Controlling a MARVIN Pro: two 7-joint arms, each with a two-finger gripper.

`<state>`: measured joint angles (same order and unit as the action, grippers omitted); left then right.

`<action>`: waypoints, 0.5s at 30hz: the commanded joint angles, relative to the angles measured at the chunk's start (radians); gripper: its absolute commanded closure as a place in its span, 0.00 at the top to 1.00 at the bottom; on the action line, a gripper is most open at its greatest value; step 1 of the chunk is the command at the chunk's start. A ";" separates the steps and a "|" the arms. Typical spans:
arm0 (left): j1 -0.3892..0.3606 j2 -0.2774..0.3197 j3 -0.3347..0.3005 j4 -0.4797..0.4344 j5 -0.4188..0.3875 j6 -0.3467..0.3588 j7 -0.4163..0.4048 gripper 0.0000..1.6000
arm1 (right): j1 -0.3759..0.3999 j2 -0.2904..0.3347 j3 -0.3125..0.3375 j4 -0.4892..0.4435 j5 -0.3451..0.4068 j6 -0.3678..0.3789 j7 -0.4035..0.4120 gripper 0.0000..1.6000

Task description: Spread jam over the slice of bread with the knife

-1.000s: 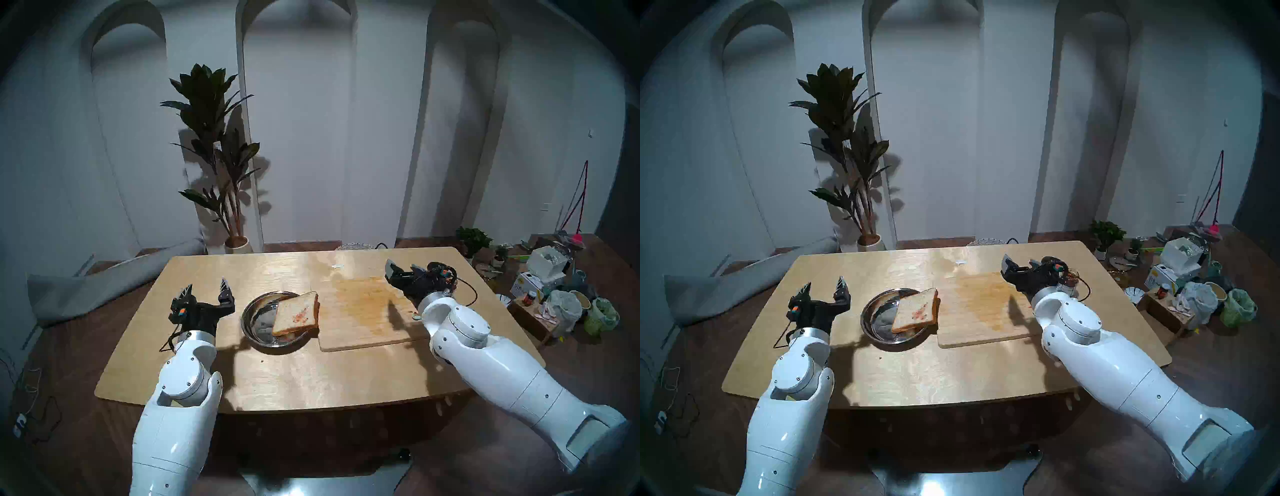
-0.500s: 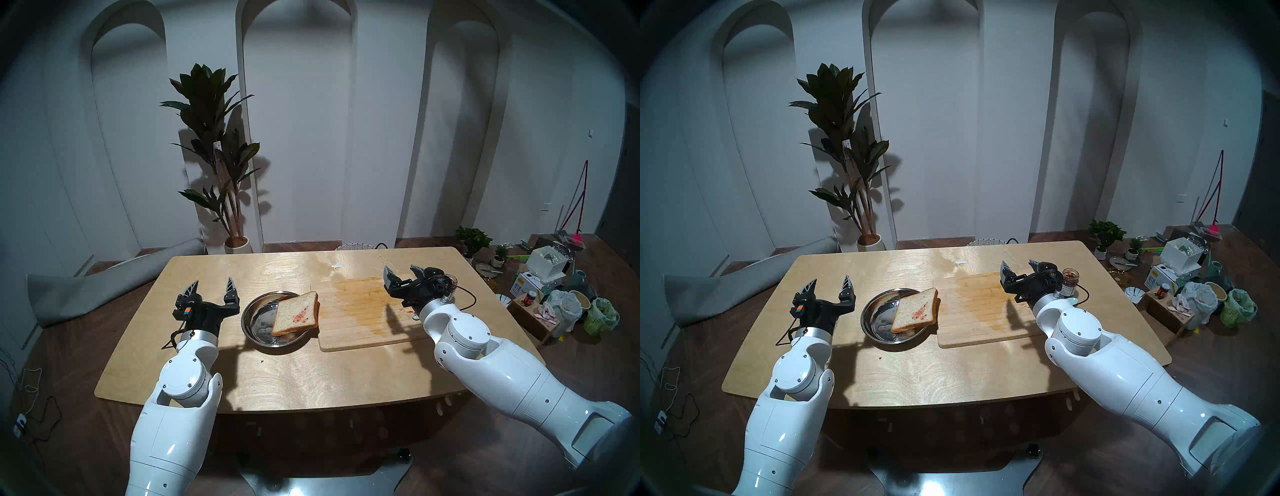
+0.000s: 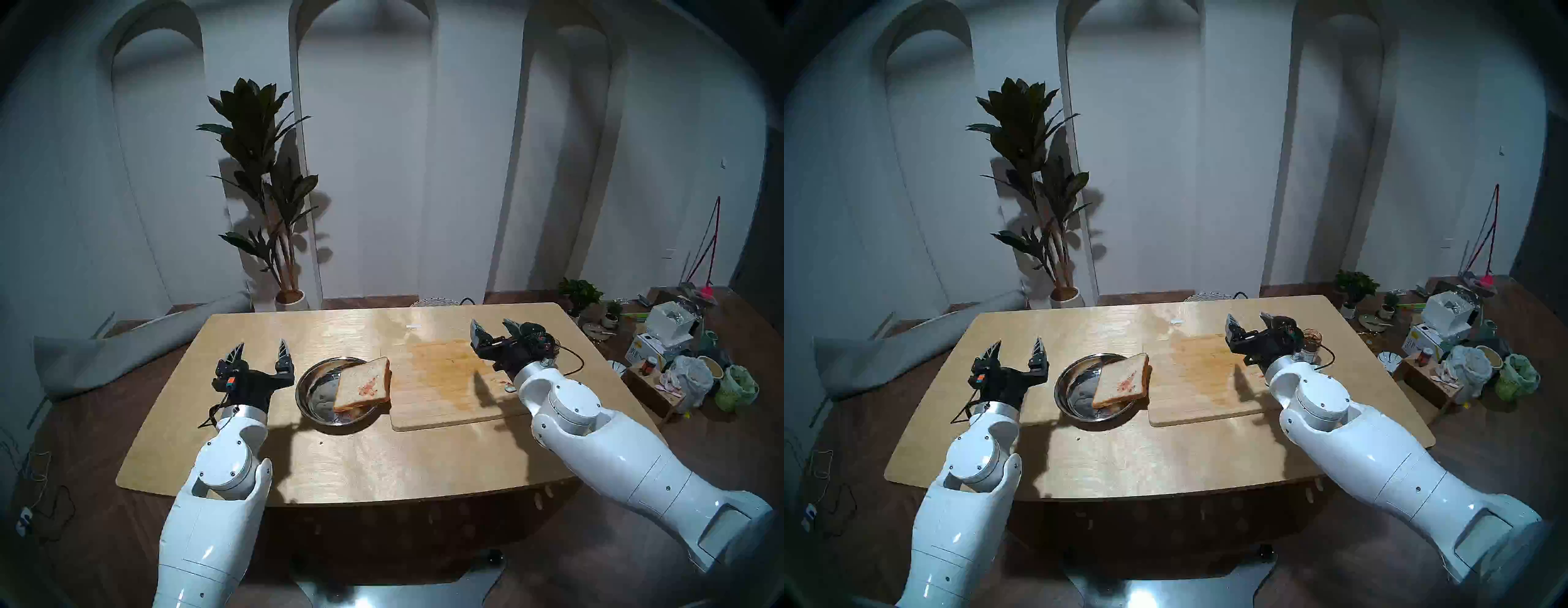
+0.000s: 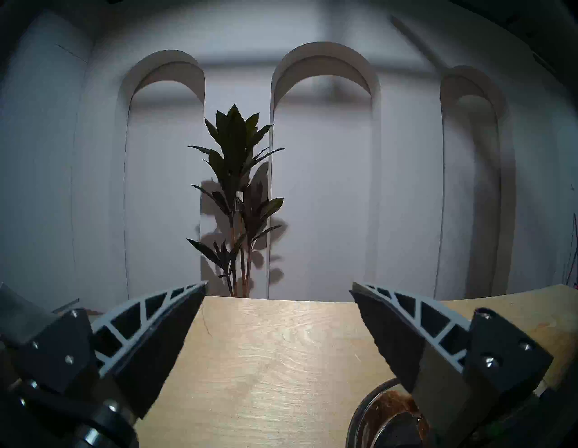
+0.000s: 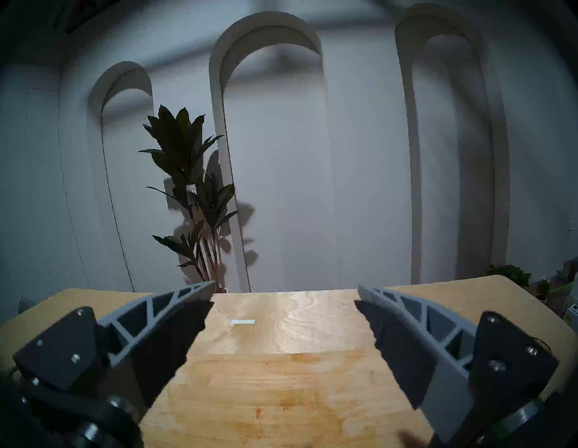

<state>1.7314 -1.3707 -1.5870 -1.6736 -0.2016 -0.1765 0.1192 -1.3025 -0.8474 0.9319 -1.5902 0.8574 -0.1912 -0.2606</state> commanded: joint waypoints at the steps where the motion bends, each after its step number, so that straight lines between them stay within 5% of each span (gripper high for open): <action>1: -0.010 -0.001 -0.004 -0.018 0.000 -0.013 0.002 1.00 | 0.013 -0.002 0.013 -0.011 0.001 -0.013 -0.001 1.00; 15: -0.010 -0.004 -0.005 -0.018 0.002 -0.013 0.000 1.00 | 0.011 -0.004 0.017 -0.011 -0.001 -0.012 0.001 1.00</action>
<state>1.7315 -1.3706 -1.5912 -1.6730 -0.1989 -0.1781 0.1169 -1.3020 -0.8512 0.9359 -1.5889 0.8554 -0.1923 -0.2570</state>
